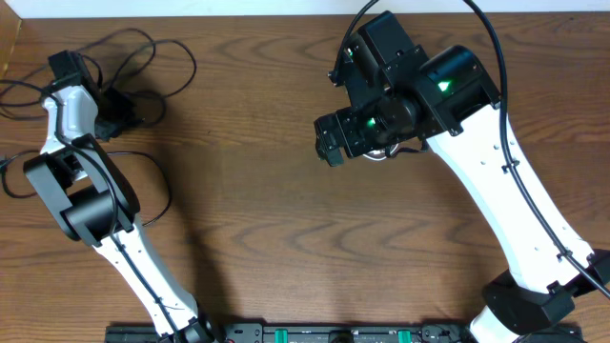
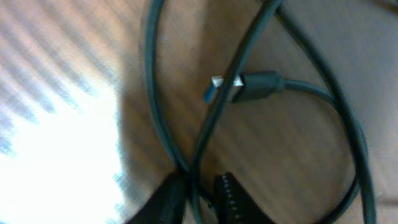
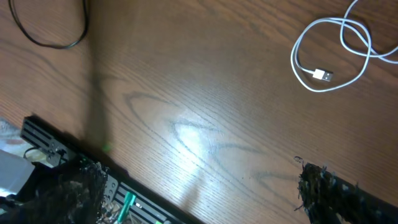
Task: Untangle cables
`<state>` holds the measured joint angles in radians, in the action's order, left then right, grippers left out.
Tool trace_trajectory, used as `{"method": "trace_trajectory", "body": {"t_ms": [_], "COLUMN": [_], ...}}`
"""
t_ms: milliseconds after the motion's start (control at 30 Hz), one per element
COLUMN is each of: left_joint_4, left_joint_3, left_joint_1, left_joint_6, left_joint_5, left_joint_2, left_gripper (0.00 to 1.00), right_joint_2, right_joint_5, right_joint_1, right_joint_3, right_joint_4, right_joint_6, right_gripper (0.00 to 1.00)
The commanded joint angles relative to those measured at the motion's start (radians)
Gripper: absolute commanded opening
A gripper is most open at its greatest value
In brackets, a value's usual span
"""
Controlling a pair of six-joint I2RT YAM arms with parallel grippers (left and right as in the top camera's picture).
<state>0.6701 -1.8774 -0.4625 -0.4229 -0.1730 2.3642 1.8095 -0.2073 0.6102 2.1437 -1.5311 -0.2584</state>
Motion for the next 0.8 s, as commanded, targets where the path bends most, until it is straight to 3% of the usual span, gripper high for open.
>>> {"method": "trace_trajectory", "body": {"t_ms": [0,133,233,333,400,600,767], "left_joint_4": [-0.046,-0.148,-0.146,-0.087,-0.042,0.05,0.189], "left_joint_3": [0.003,-0.02,-0.066,-0.125,-0.158,-0.177,-0.177], "left_joint_1": [0.008,0.004,0.003,0.001,-0.005,-0.04,-0.038], "left_joint_6": [0.002,-0.028,-0.028,-0.021,-0.016,-0.016,-0.018], "left_joint_5": [-0.059,-0.227,-0.266,-0.26,-0.253,-0.2,-0.256], "left_joint_2": [0.05,0.05,0.047,0.034,0.017,-0.116,-0.279], "left_gripper": [0.11,0.08,0.07,0.67,0.78,0.8,0.81], "right_joint_2": [0.004,0.004,0.004,0.004,0.004,0.004,0.003], "right_joint_5": [0.007,0.007,0.007,0.007,0.007,0.014,0.047], "right_joint_1": [0.007,0.007,0.007,0.007,0.007,0.007,-0.002], "right_joint_3": [0.0,0.0,0.0,0.0,0.0,0.0,0.0], "right_joint_4": [-0.013,-0.035,-0.037,-0.037,-0.037,-0.032,0.033], "right_joint_6": [0.005,0.005,0.005,0.005,0.005,0.005,-0.051], "right_gripper": [0.97,0.96,0.97,0.97,0.97,0.99,0.99]}}
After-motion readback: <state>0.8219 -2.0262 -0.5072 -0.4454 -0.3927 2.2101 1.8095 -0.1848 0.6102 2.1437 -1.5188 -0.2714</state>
